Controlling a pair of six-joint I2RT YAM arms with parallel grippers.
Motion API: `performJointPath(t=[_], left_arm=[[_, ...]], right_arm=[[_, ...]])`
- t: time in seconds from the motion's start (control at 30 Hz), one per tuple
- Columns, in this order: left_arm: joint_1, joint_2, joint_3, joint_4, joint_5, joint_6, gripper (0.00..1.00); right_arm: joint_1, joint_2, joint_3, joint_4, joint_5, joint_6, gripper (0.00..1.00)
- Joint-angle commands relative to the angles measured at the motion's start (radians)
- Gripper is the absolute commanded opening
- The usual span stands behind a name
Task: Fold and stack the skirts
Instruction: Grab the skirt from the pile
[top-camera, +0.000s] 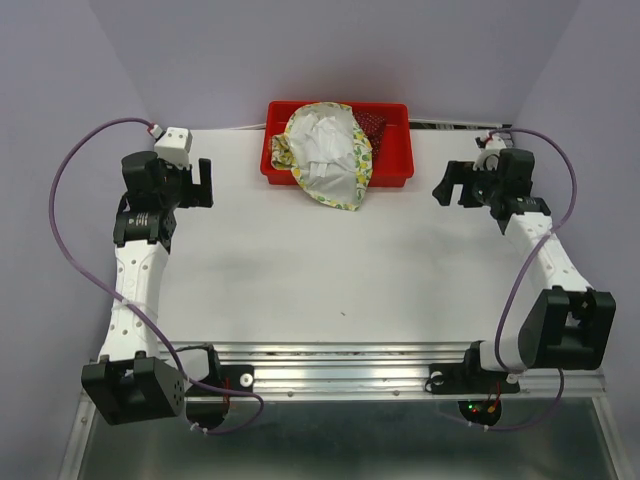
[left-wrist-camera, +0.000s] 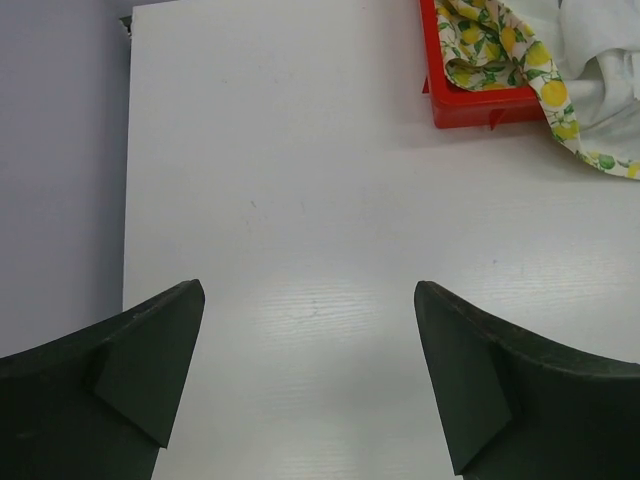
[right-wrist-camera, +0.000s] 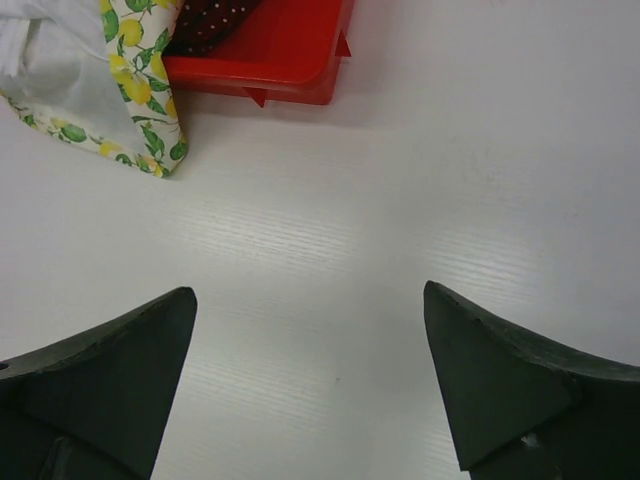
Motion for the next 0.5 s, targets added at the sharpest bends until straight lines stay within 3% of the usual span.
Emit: performJointPath(t=[0.0, 0.3, 0.47], left_arm=[[0.001, -0.001, 0.032, 0.030, -0.004, -0.010, 0.99], [0.001, 0.017, 0.072, 0.022, 0.045, -0.022, 0.99], [0.001, 0.063, 0.111, -0.004, 0.056, -0.038, 0.99]], right_arm=[[0.002, 0.077, 0.098, 0.062, -0.088, 0.079, 1.00], [0.117, 0.344, 0.357, 0.162, -0.139, 0.198, 1.00], [0.167, 0.600, 0.555, 0.200, -0.165, 0.307, 1.00]])
